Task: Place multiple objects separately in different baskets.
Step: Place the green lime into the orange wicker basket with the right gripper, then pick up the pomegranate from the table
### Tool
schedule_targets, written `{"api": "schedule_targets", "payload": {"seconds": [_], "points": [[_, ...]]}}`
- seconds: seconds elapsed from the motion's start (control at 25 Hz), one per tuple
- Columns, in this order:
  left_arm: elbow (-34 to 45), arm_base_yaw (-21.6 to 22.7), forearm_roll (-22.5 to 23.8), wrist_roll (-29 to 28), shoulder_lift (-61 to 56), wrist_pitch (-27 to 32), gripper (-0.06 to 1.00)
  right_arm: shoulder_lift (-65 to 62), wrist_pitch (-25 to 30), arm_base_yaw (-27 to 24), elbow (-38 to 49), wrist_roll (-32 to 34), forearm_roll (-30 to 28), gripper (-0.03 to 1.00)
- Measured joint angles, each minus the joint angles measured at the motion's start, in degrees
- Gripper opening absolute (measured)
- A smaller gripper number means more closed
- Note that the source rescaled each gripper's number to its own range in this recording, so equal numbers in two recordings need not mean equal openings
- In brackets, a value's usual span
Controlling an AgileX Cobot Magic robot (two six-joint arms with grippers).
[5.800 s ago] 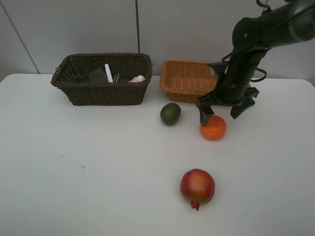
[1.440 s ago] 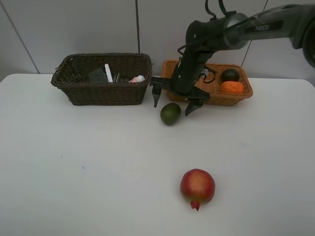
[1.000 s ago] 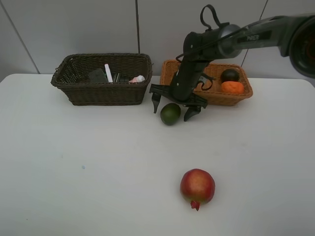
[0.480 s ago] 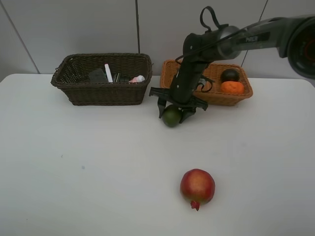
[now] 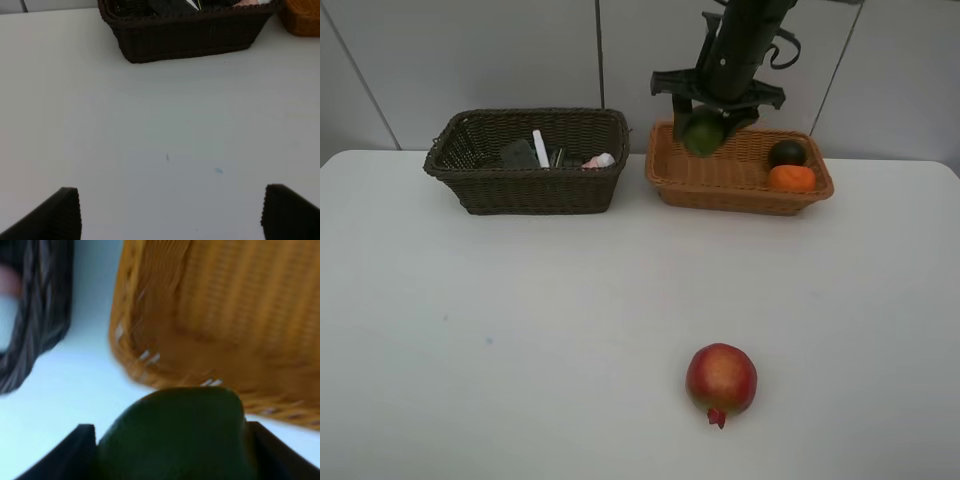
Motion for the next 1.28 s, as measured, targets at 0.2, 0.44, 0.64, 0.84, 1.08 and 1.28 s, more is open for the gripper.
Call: {"api": "schedule_targets", "payload": {"seconds": [0.2,0.44,0.64,0.84,1.08,1.28], "points": [[0.00,0.00,-0.14,0.00,0.00,0.00,0.87,4.29,-2.50,-5.93,-1.22,-5.31,0.07,0.02],[0.00,0.00,-0.14,0.00,0.00,0.00,0.87,7.01,-7.74,-9.19,-1.22,-8.25,-1.34,0.55],[0.00,0.00,-0.14,0.00,0.00,0.00,0.87,7.41,-7.79,-9.19,-1.22,-8.96,-1.68,0.96],[0.00,0.00,-0.14,0.00,0.00,0.00,0.87,5.66,-1.39,-9.19,-1.22,-9.39,-1.73,1.00],[0.00,0.00,-0.14,0.00,0.00,0.00,0.87,-1.32,2.90,-8.10,0.16,-9.52,-1.48,1.00],[0.00,0.00,-0.14,0.00,0.00,0.00,0.87,-11.00,3.10,-4.28,13.22,-10.00,-0.57,1.00]]}}
